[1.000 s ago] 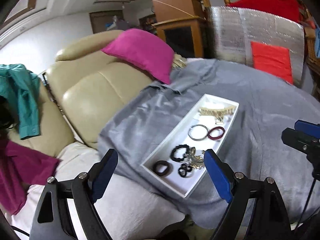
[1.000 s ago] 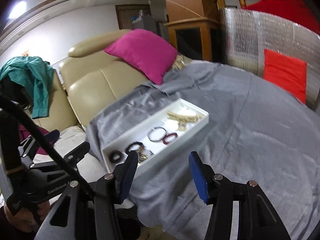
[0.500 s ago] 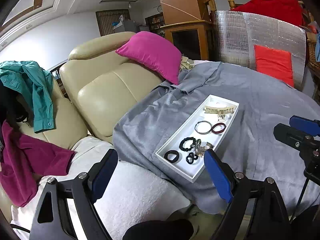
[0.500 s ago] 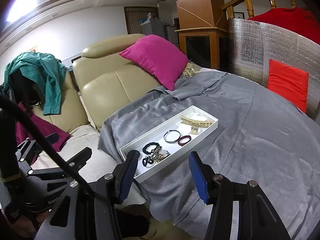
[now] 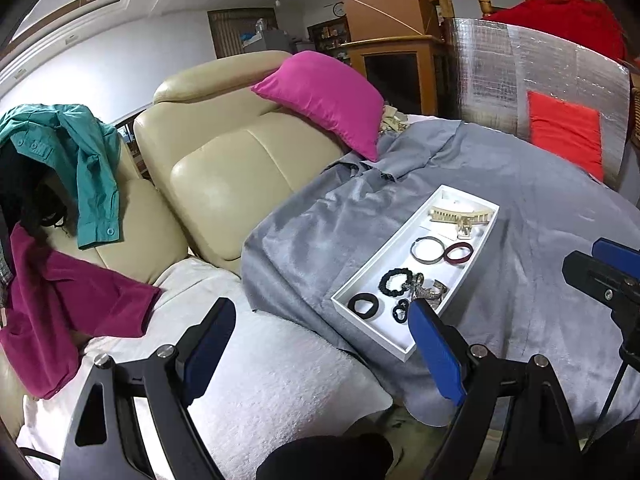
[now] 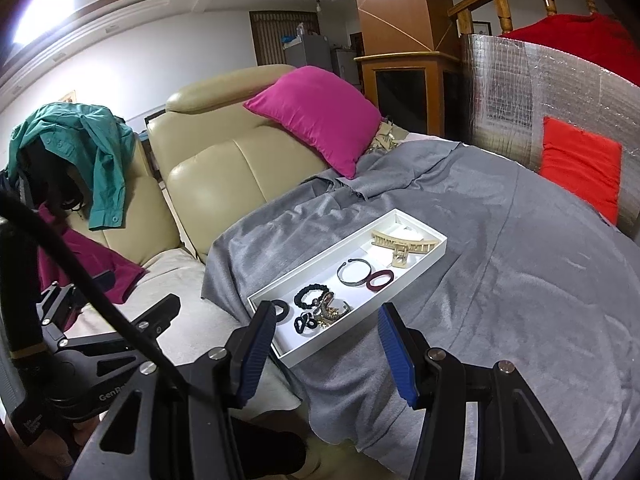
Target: Organize jewelry
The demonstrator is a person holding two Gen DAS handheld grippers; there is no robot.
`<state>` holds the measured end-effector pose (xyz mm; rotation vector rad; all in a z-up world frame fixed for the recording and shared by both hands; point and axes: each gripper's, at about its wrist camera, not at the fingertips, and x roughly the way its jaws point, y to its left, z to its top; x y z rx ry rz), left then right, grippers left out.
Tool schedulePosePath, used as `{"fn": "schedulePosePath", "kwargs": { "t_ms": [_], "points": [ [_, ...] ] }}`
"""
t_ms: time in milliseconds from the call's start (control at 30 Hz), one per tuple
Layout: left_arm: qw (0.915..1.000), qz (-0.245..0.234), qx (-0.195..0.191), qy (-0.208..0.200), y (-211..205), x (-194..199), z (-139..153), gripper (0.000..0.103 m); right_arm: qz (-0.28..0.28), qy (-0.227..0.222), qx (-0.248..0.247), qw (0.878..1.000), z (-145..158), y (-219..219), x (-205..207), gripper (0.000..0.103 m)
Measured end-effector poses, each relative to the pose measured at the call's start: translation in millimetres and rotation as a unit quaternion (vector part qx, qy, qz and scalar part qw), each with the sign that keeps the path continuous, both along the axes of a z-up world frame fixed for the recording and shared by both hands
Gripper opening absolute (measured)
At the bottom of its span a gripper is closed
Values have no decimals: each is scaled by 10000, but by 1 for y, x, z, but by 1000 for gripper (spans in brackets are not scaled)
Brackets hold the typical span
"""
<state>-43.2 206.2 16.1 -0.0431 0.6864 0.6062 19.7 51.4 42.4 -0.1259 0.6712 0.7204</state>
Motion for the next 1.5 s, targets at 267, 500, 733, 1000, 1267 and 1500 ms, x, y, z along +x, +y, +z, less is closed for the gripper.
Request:
{"fn": "schedulePosePath", "kwargs": {
  "t_ms": [267, 500, 733, 1000, 1267, 1500],
  "points": [
    [10000, 12, -38, -26, 3, -1, 0, 88, 35, 36, 18, 10000, -1, 4, 0, 57],
    [10000, -25, -46, -73, 1, -3, 4, 88, 35, 33, 40, 10000, 0, 4, 0, 57],
    [9999, -43, -66, -147, 2, -7, 10, 88, 35, 6, 45, 10000, 2, 3, -1, 57],
    [9997, -64, -62, -242, 2, -11, 17, 88, 50, -38, 42, 10000, 6, 6, -4, 57],
    [9993, -63, -38, -363, 1, -17, 28, 88, 62, -113, 51, 9999, 13, 7, -7, 57],
    [9990, -95, 0, -447, -1, -21, 38, 88, 47, -171, 98, 9998, 20, 6, -10, 57]
  ]
}}
